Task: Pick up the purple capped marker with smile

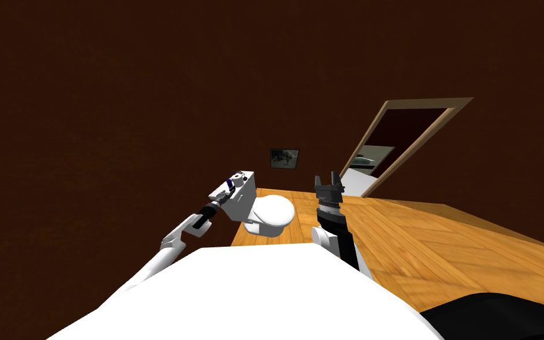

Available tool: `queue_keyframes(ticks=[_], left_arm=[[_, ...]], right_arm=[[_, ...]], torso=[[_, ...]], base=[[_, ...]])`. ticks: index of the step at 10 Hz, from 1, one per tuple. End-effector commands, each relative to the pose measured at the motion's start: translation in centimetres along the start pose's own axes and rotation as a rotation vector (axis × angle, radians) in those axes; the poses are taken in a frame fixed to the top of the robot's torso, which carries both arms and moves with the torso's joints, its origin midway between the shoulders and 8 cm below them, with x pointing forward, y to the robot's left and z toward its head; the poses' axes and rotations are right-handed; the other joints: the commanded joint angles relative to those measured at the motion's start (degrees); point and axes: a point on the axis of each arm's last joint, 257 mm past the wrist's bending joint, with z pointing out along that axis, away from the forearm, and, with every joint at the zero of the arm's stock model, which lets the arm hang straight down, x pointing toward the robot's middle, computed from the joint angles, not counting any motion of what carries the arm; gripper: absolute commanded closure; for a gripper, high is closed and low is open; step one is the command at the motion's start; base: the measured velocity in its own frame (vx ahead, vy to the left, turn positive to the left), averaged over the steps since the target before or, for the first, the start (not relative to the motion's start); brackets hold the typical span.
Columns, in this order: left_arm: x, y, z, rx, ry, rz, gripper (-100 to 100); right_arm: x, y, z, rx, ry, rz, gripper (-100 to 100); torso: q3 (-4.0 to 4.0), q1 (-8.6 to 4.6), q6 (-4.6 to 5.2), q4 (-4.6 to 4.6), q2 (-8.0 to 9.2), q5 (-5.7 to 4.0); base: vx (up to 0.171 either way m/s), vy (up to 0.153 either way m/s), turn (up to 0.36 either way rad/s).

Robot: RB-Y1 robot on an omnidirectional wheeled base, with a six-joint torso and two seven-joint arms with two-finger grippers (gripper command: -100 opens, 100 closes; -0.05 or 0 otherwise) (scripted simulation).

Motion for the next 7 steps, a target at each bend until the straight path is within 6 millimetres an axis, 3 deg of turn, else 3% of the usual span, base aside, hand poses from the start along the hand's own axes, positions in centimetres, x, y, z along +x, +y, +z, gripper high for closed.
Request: queue_keyframes(ticks=[1,3,4,7], left_arm=[[0.3,-0.7,1.4,0.012,-0.003,-0.002,-100],[-0.1,-0.1,2.8,0.001,-0.005,-0.002,-100],[0.8,-1.6,3.9,0.026,0.008,-0.003,-100],[-0.1,-1.2,5.8,0.016,-0.001,-0.001,-100]], right_arm=[[0.0,0.0,0.0,0.0,0.0,0.0,0],[0.0,0.0,0.0,0.0,0.0,0.0,0],[0.0,0.0,0.0,0.0,0.0,0.0,0],[0.0,0.0,0.0,0.0,0.0,0.0,0]], torso=[[0.0,0.0,0.0,0.0,0.0,0.0],[-0.01,-0.07,0.02,0.01,-0.04,-0.01],[-0.08,-0.08,0.02,-0.02,-0.18,-0.02],[-0.04,-0.03,0.04,-0.01,-0.08,0.0]], base=[[-0.095,0.015,0.047],[-0.021,0.0,-0.002],[-0.05,0.013,0.105],[-0.049,0.008,0.004]])
